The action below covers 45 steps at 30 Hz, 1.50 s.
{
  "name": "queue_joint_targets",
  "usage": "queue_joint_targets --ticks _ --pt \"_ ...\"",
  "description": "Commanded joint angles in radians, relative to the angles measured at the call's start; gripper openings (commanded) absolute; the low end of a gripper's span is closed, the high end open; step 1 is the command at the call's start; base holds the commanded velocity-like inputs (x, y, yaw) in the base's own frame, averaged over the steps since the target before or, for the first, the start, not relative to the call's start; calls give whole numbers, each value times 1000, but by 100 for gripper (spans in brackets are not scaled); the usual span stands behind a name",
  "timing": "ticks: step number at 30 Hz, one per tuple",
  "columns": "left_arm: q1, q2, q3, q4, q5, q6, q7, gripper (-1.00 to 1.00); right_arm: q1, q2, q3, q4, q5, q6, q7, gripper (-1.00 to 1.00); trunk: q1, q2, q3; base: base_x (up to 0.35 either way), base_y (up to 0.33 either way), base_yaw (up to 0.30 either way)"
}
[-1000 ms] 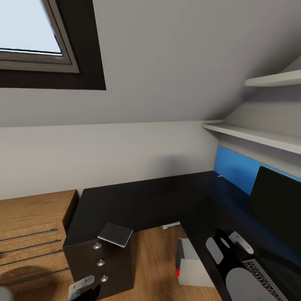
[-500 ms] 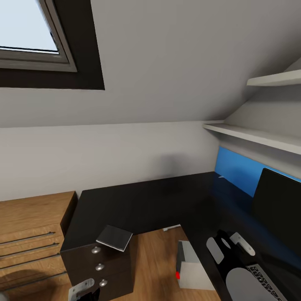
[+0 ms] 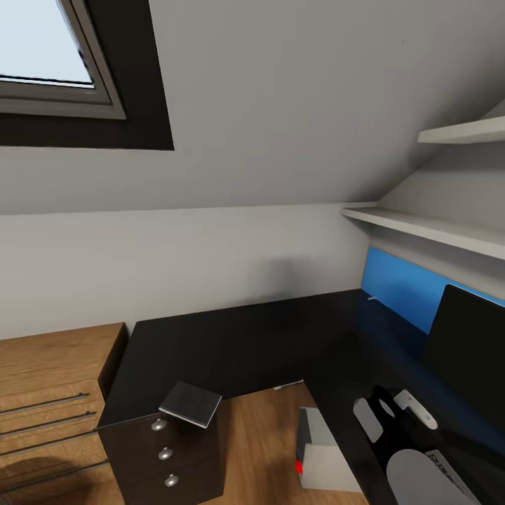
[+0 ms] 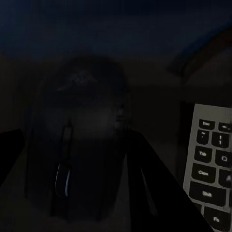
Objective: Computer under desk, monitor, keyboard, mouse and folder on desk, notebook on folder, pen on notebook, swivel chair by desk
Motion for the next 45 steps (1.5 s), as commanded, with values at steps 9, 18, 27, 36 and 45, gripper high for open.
queue_joint_targets --ticks 9,18,27,36,45 --pt "-1 3 -6 79 12 -154 -15 100 -1 -22 1 -1 -15 -9 2 -100 35 -65 -30 0 0 0" --pt "-1 3 -6 95 13 -182 -17 100 -1 -40 1 2 -15 -7 6 -100 69 -128 -58 0 0 0" --pt "-1 3 -6 96 15 -184 -17 100 -1 -67 1 4 -126 -3 32 -100 104 -191 -87 0 0 0" --pt "0 3 -6 96 15 -185 -17 100 -1 -86 1 20 -178 0 61 -100 138 -254 -115 0 0 0" --pt "0 4 -6 96 16 -185 -17 100 -1 -101 1 23 -202 0 88 -100 173 -317 -143 0 0 0"
